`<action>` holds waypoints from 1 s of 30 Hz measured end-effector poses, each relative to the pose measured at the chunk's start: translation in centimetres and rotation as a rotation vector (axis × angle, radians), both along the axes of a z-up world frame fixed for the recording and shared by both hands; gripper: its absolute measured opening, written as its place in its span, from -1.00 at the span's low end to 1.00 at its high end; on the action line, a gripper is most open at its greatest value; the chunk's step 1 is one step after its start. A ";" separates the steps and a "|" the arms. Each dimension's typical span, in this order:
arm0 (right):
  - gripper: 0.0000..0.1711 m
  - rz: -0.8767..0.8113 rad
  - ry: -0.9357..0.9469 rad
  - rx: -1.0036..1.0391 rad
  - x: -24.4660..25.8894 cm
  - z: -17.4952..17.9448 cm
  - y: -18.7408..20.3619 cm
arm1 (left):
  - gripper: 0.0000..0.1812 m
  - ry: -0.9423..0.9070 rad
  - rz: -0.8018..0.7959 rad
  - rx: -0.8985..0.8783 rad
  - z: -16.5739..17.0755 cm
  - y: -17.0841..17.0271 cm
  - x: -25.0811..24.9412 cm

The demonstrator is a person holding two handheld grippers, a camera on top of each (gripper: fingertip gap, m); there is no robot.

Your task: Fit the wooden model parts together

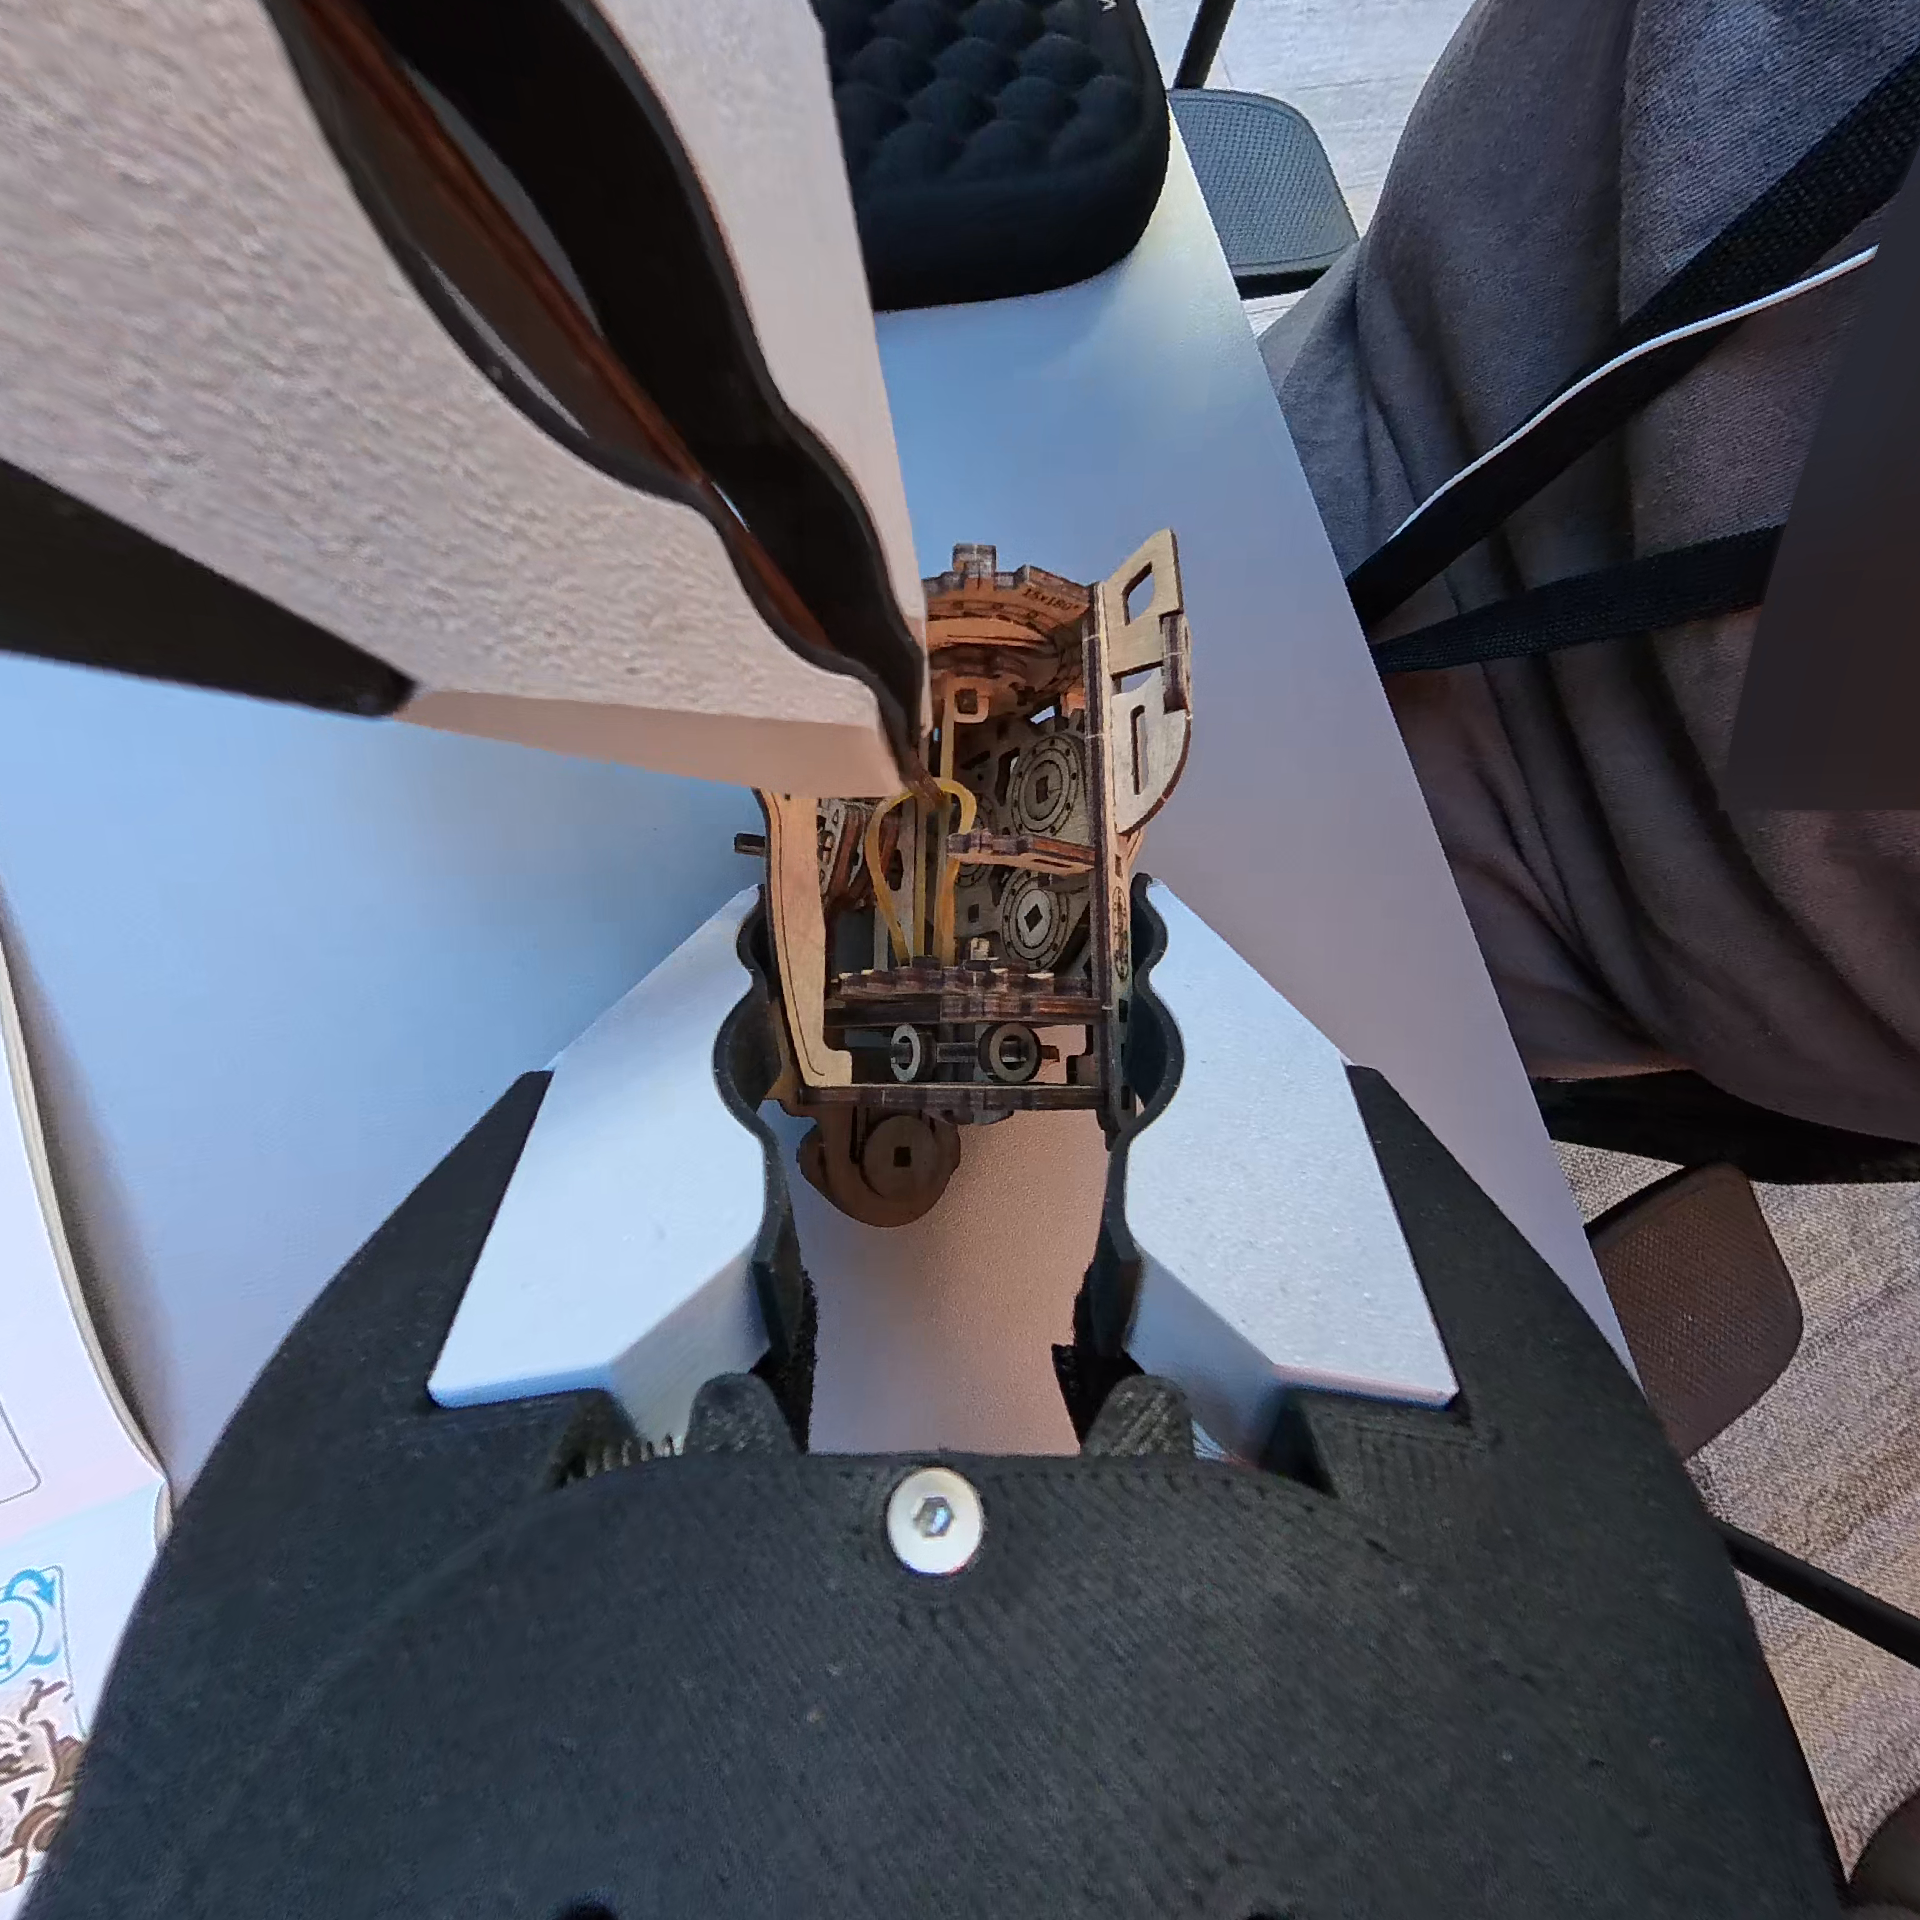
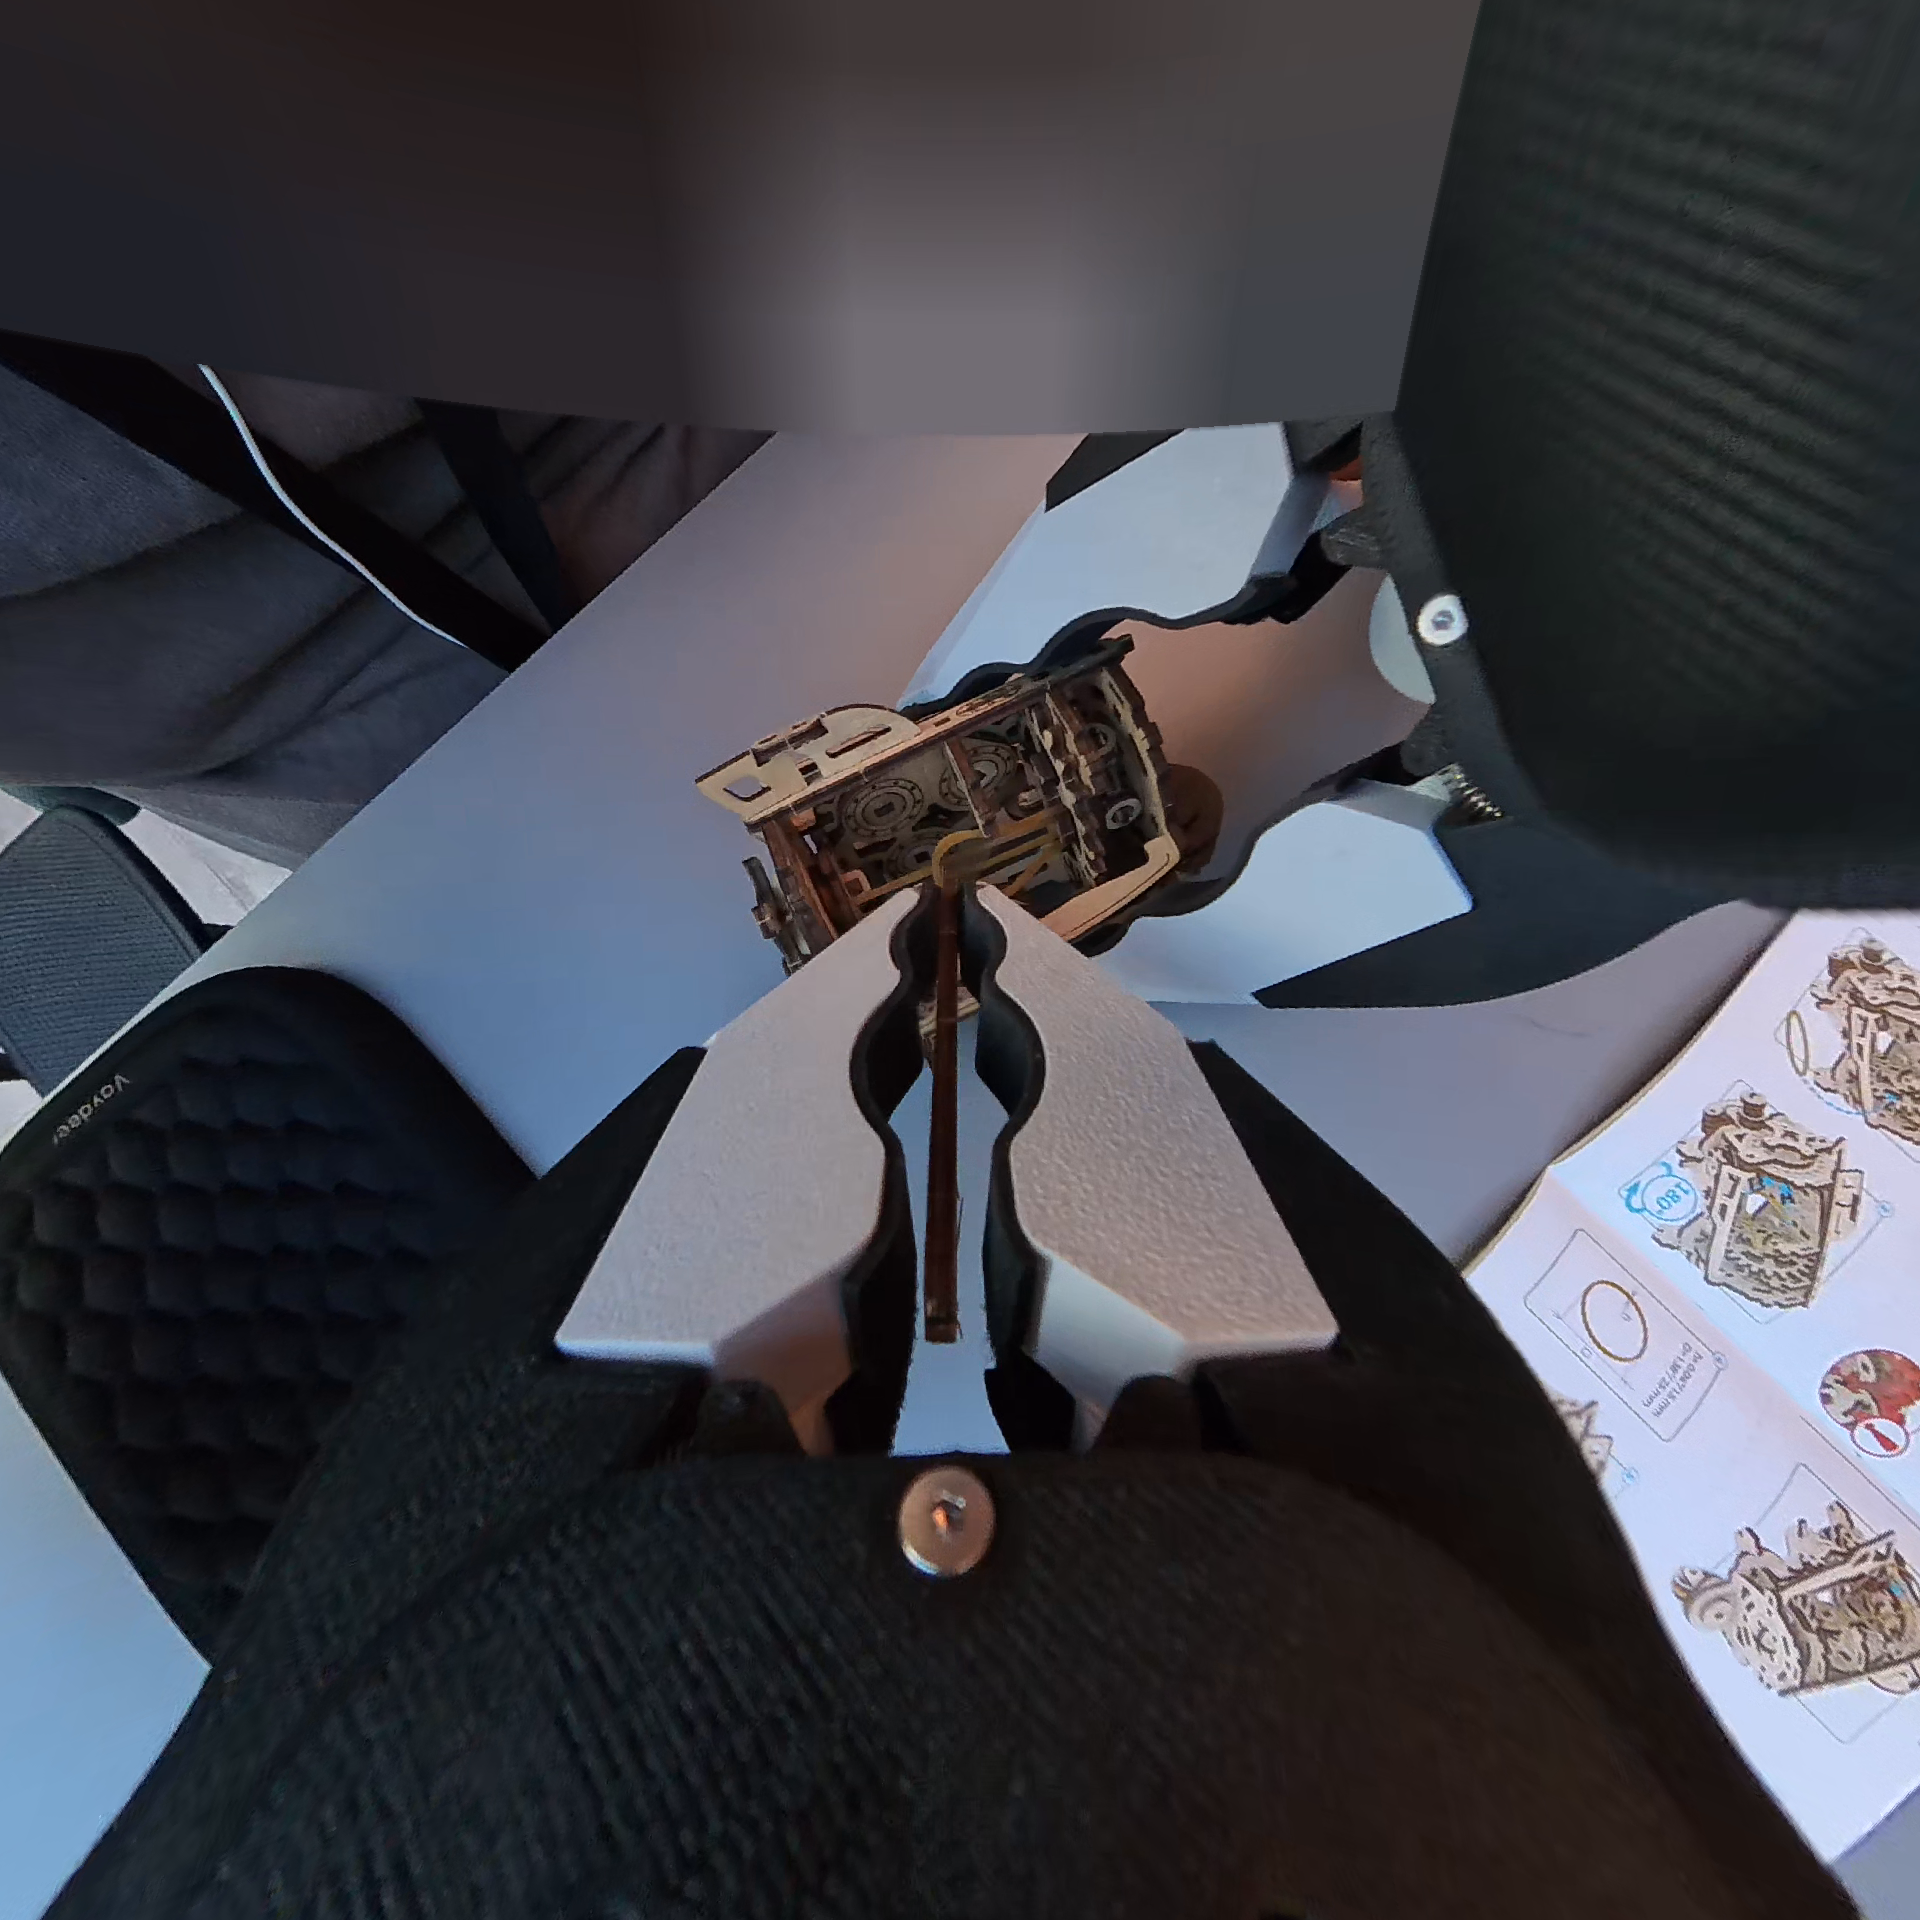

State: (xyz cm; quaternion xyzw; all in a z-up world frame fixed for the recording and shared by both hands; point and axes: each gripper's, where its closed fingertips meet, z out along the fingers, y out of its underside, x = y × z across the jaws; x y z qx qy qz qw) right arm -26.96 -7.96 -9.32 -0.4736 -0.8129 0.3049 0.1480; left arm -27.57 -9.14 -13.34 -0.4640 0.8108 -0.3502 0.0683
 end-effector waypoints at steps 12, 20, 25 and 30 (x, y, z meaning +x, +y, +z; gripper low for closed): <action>-0.99 -0.001 -0.022 -0.014 0.6 0.0 -0.4 | -0.28 0.000 -0.001 -0.002 0.0 0.0 0.0; -0.99 -0.001 -0.025 -0.005 0.9 -0.3 -0.8 | -0.28 0.003 -0.002 -0.002 0.0 0.0 0.0; -0.98 0.008 -0.030 -0.009 1.2 -0.1 -1.0 | -0.29 0.004 -0.001 -0.007 0.0 0.0 0.0; -0.98 0.019 -0.046 -0.013 1.5 -0.1 -1.1 | -0.28 0.003 -0.002 -0.008 0.0 0.0 0.0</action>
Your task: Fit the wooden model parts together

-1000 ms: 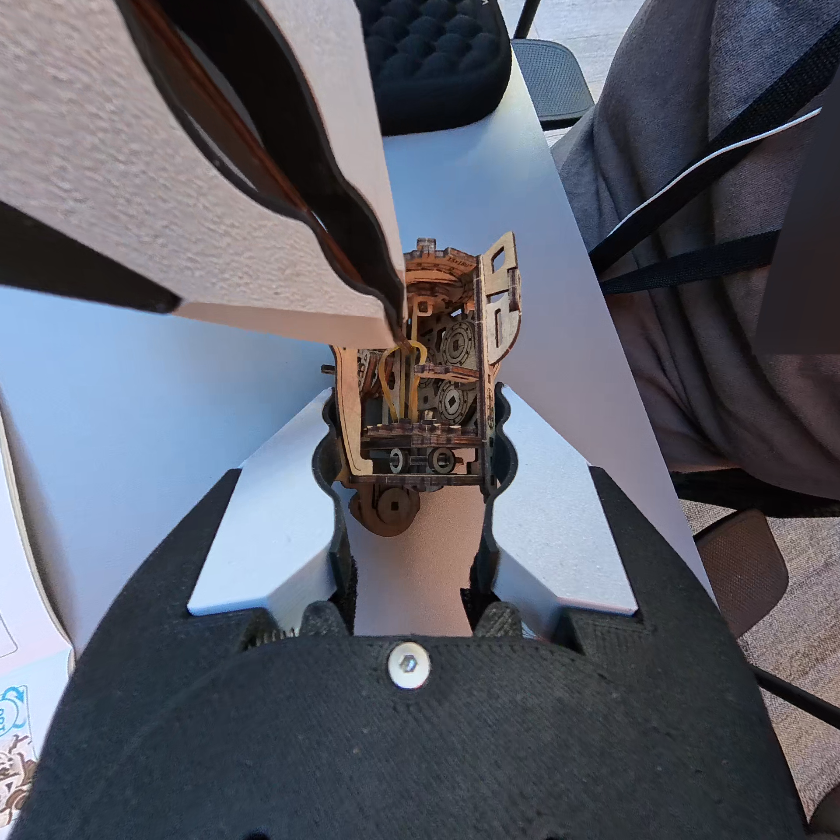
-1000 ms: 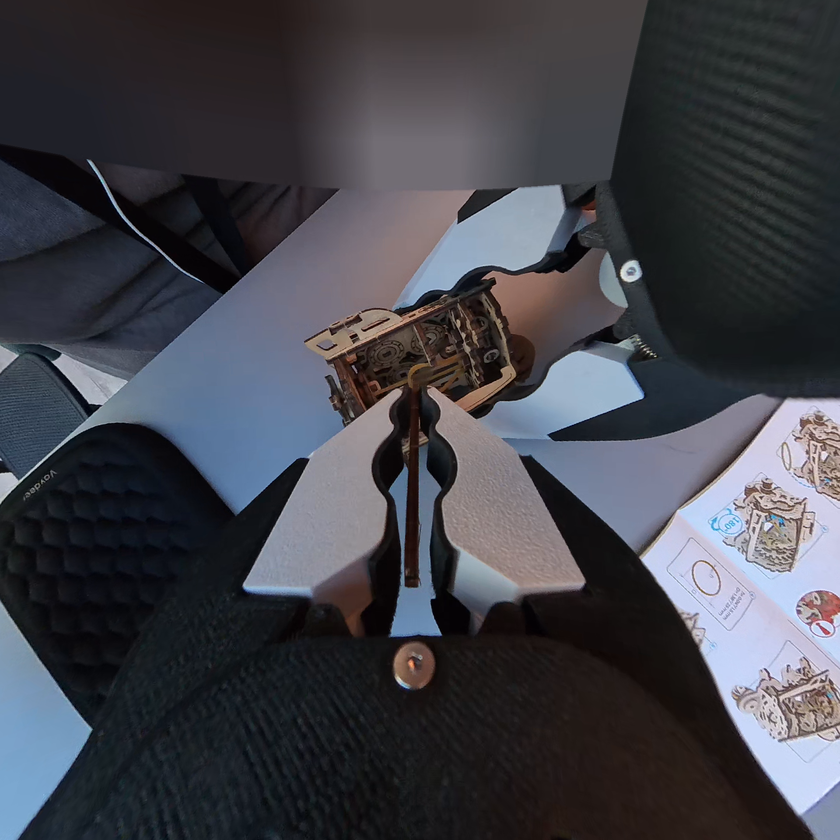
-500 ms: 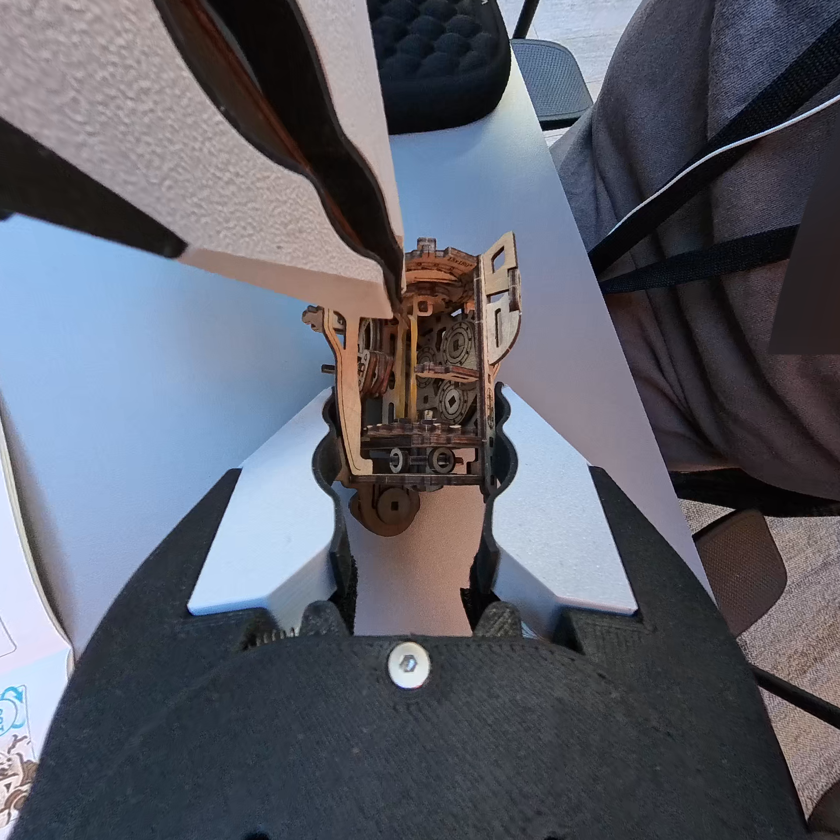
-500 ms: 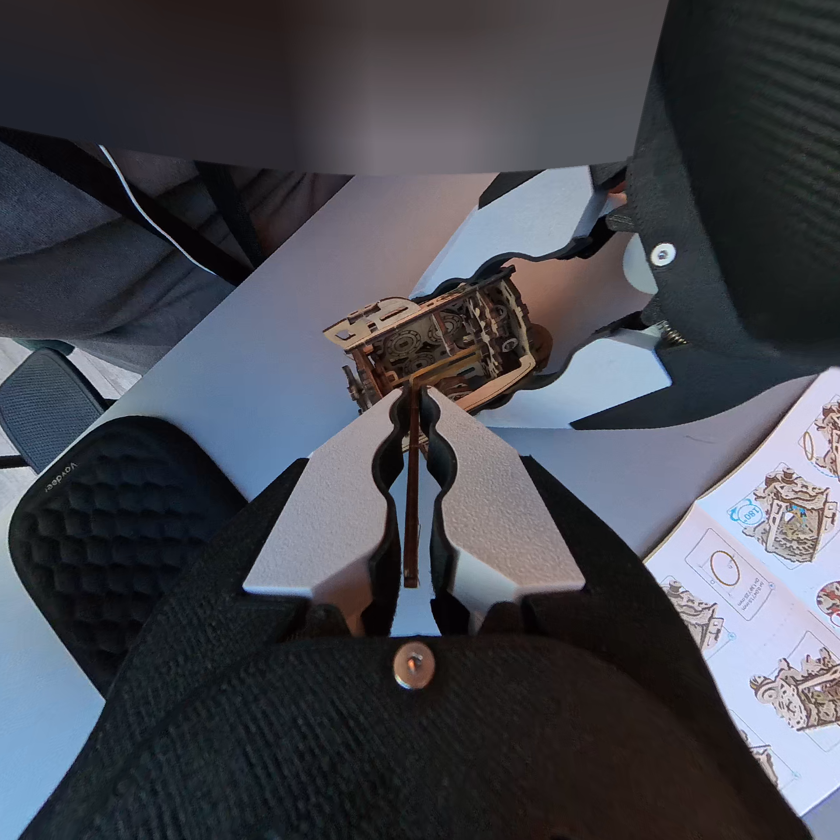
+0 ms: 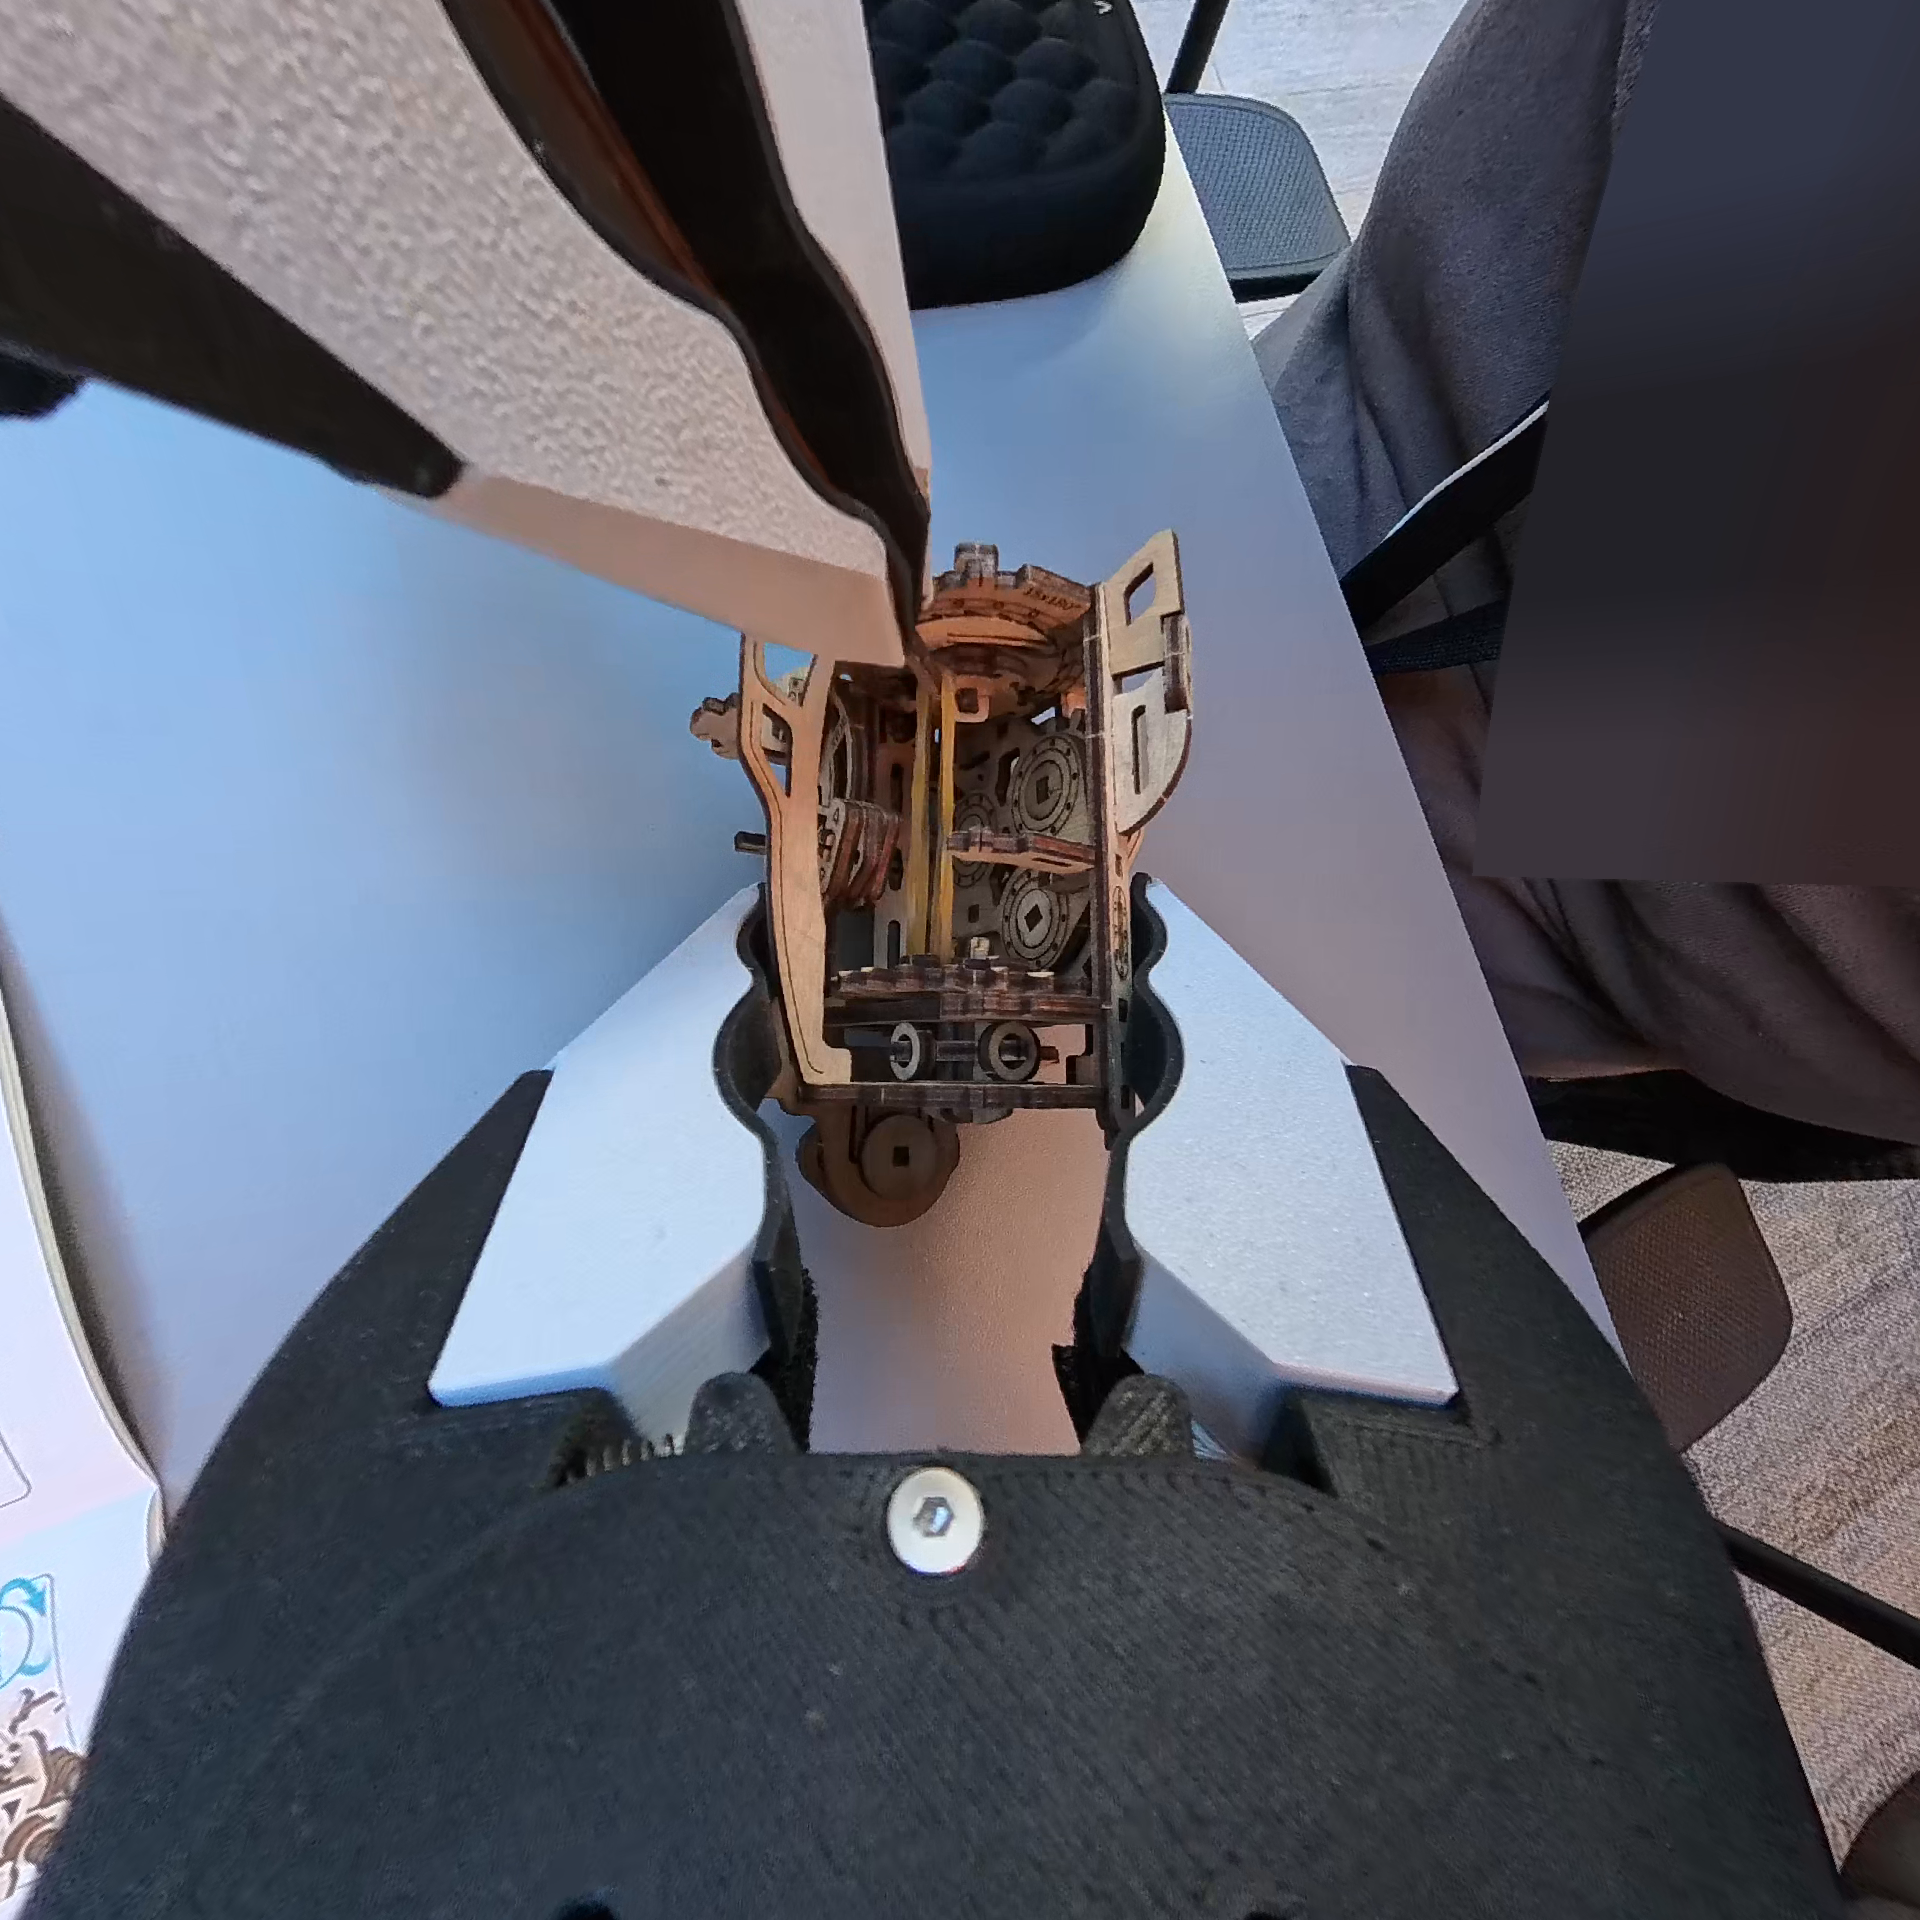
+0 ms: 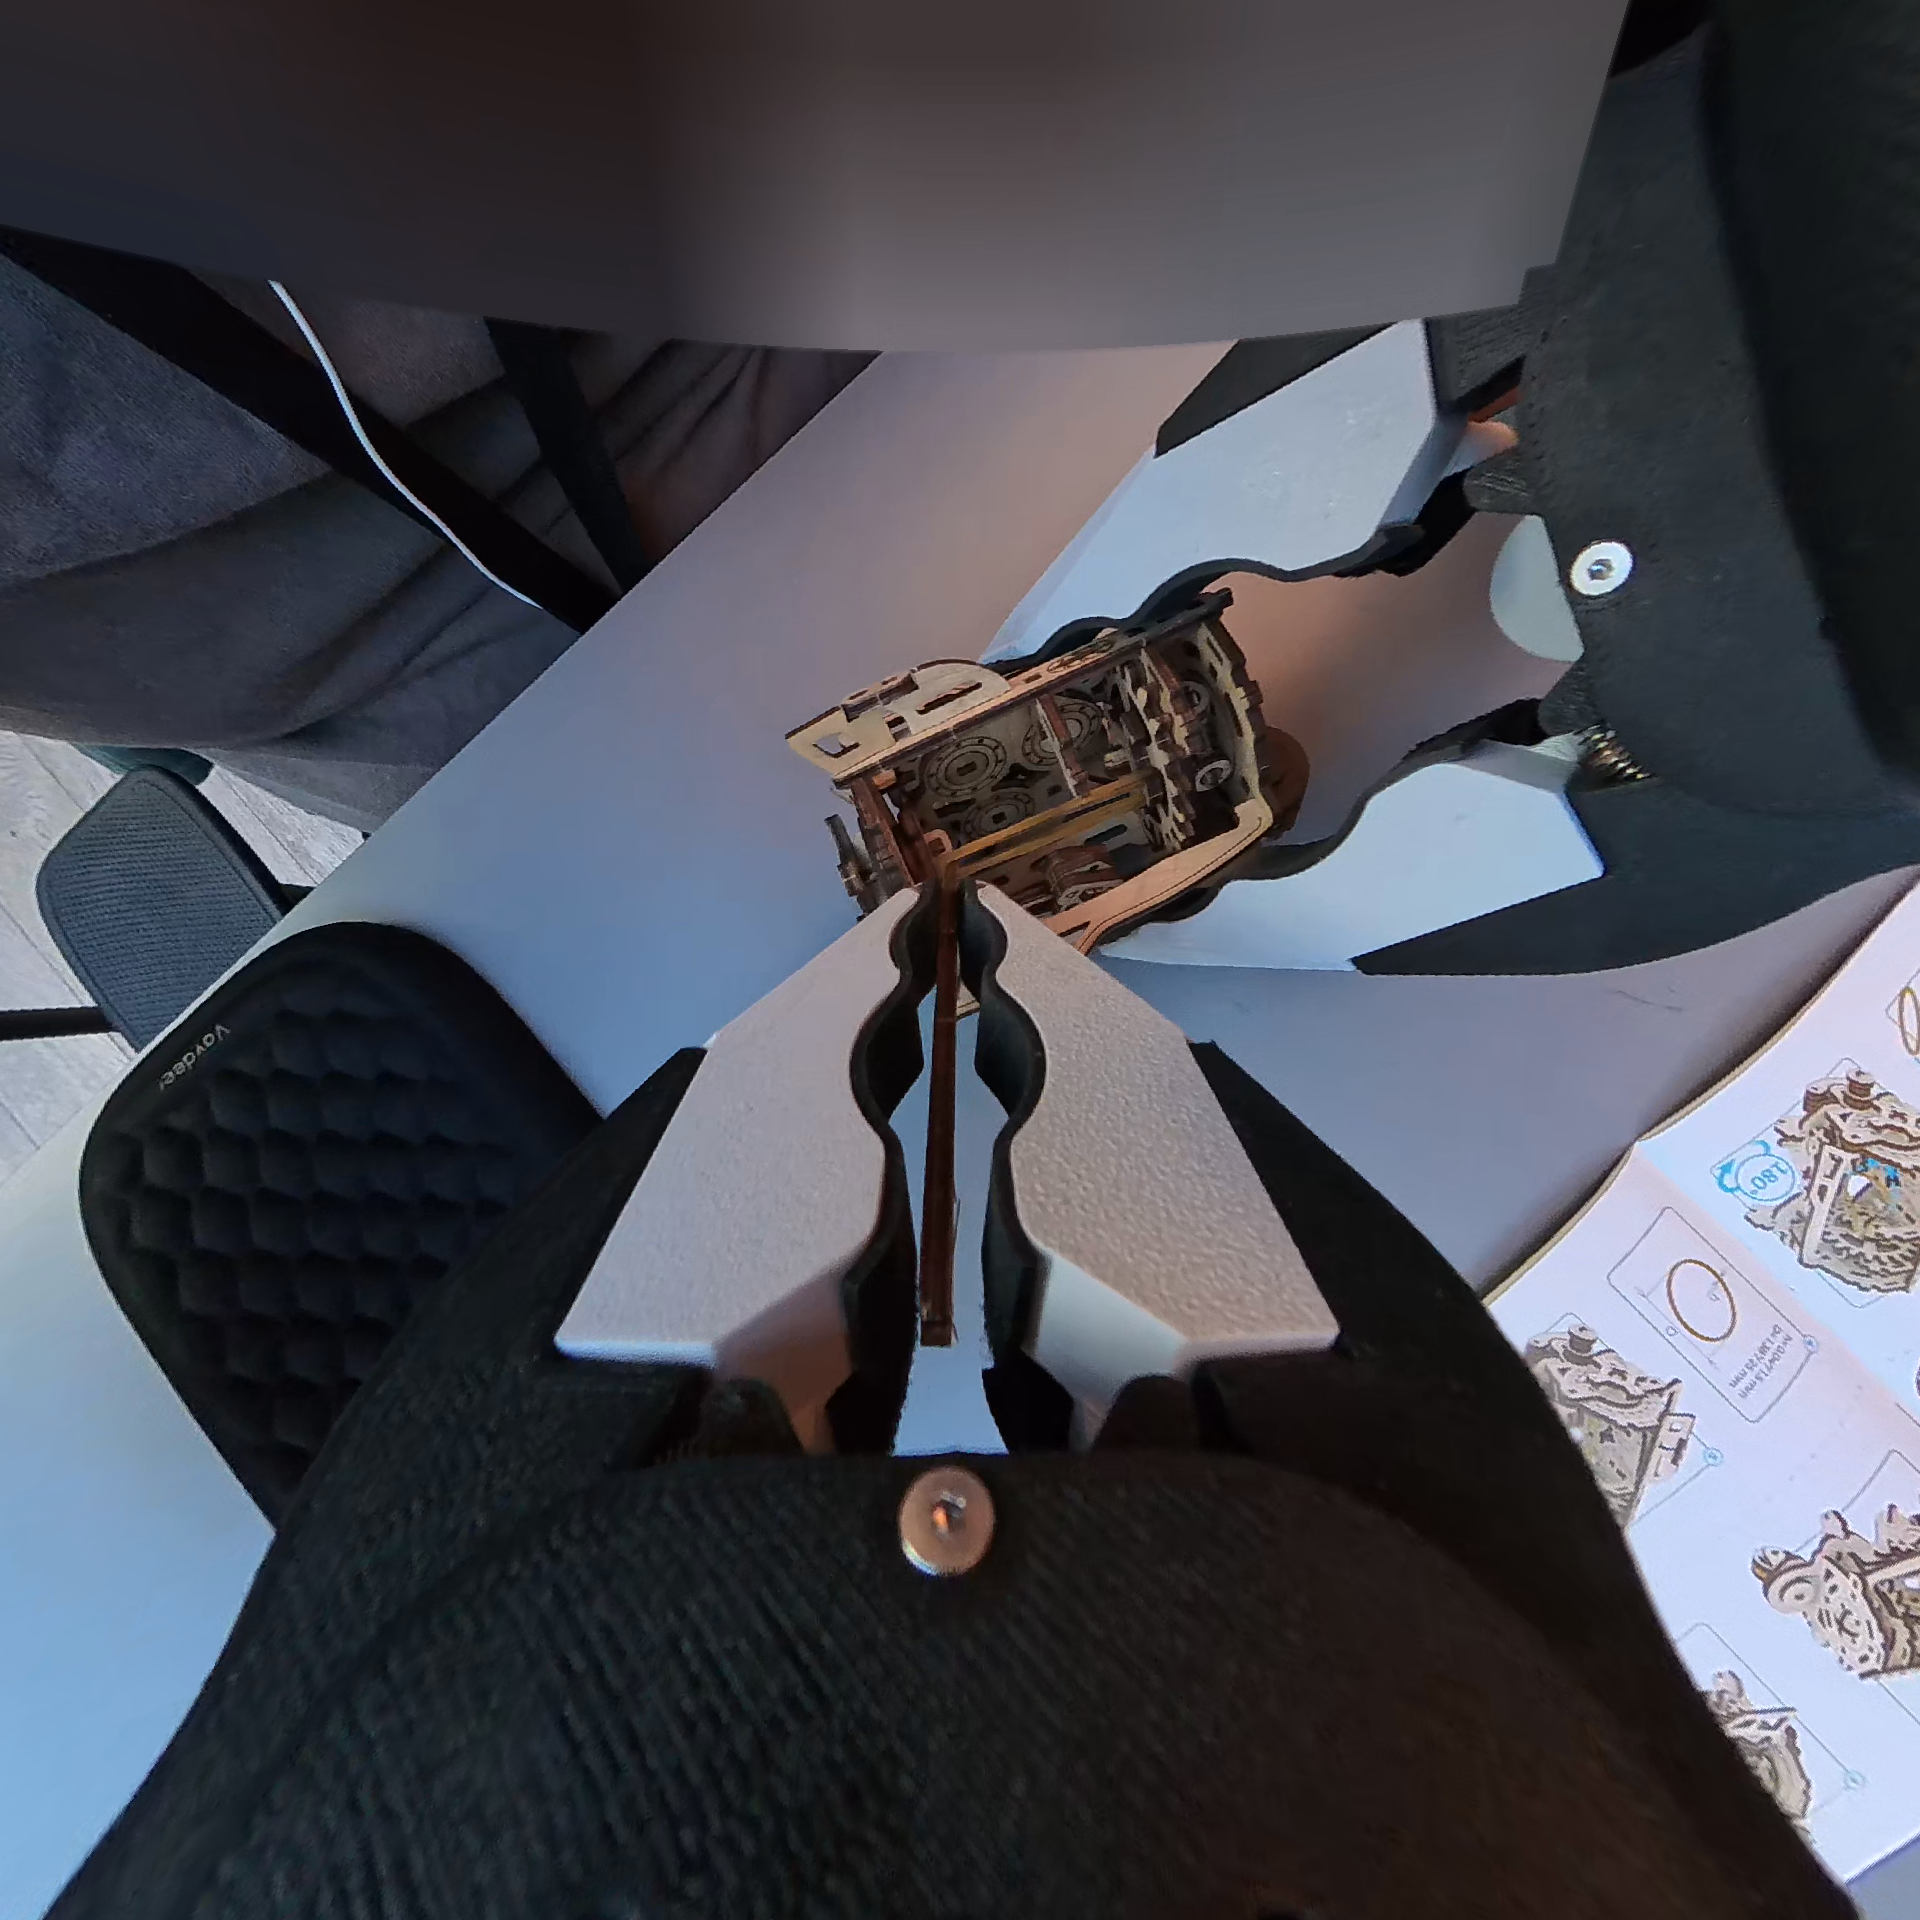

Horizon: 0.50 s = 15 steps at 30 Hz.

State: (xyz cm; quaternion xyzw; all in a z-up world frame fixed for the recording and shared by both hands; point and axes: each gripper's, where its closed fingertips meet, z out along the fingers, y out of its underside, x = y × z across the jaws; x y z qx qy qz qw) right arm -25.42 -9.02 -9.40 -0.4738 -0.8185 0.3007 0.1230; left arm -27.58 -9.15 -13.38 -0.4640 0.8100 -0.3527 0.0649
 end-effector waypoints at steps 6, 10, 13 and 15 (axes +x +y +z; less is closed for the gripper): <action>-0.98 0.012 -0.023 -0.008 0.2 0.0 -0.1 | -0.29 0.000 -0.002 0.001 0.0 0.0 0.1; -0.98 0.017 -0.042 0.006 0.2 0.0 -0.1 | -0.29 0.001 -0.003 0.003 0.0 0.0 0.1; -0.98 0.011 -0.056 0.011 0.4 0.0 0.1 | -0.29 0.000 -0.004 0.005 0.0 0.0 0.1; -0.98 0.012 -0.073 0.002 0.5 -0.2 -0.1 | -0.29 0.000 -0.004 0.008 0.0 0.0 0.1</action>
